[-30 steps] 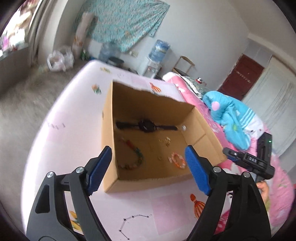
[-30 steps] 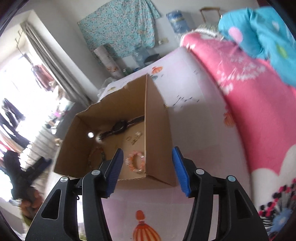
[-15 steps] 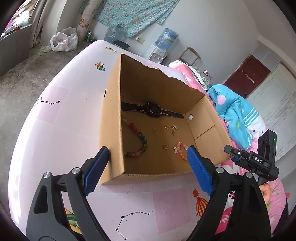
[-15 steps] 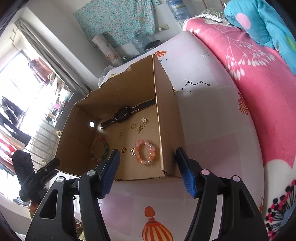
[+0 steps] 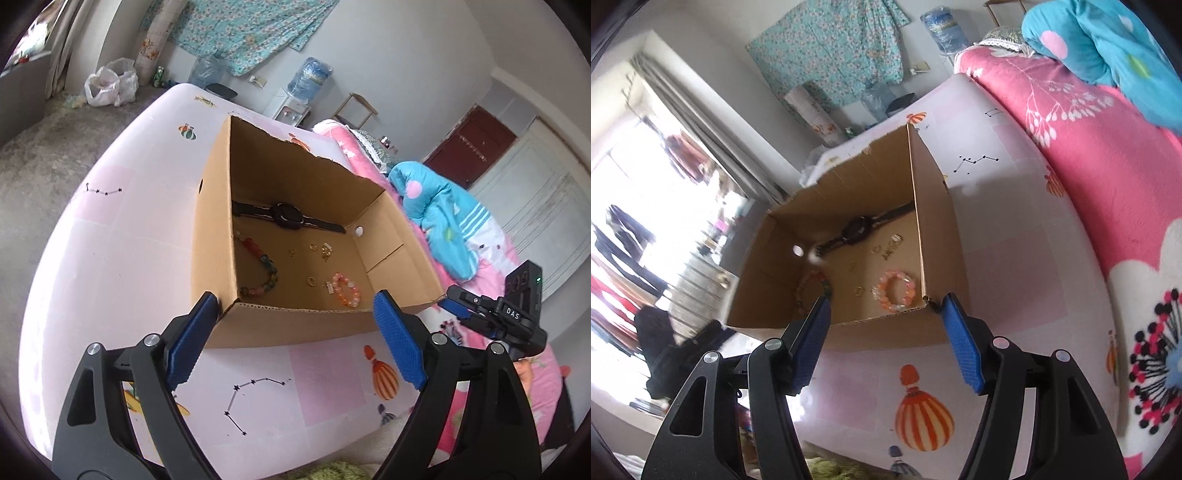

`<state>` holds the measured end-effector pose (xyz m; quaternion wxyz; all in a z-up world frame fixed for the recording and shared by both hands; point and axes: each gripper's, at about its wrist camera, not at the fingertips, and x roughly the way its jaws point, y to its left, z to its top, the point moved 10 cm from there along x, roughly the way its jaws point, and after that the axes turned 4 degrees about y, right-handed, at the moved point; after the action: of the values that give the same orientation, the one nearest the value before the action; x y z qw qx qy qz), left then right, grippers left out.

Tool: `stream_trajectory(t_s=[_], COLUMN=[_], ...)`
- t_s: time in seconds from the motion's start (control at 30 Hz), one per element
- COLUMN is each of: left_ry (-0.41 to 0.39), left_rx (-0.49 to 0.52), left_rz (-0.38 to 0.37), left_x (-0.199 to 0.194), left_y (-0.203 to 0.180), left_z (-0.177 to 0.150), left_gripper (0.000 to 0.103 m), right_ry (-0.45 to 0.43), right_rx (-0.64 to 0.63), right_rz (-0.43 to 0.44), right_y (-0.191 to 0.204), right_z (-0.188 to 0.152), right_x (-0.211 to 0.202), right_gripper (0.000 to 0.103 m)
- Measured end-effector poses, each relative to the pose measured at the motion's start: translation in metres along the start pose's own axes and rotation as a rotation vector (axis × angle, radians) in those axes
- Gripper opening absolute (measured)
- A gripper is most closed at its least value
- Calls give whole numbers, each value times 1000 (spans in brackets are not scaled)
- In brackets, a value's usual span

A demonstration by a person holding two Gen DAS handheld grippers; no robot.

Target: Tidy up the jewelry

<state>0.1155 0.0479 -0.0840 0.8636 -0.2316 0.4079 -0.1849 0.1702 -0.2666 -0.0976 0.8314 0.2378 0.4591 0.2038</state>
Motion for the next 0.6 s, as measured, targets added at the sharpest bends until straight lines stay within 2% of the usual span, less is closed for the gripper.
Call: stream_trajectory(t_s=[0.13,0.4,0.6], left_ry=[-16,-12,0], left_rx=[11,25,16], left_rz=[6,66,56], left_x=[1,9,-2], left_y=[-2,-3,-5], left_z=[-2,0,-9], left_gripper=[82,82,82], right_ry=[-17,6,26], right_rx=[13,-3,-2], right_rz=[6,-60,-74], right_y=[-1,-2,-2], right_z=[3,0,-8], right_x=[2,15,8], right_gripper=[62,62,62])
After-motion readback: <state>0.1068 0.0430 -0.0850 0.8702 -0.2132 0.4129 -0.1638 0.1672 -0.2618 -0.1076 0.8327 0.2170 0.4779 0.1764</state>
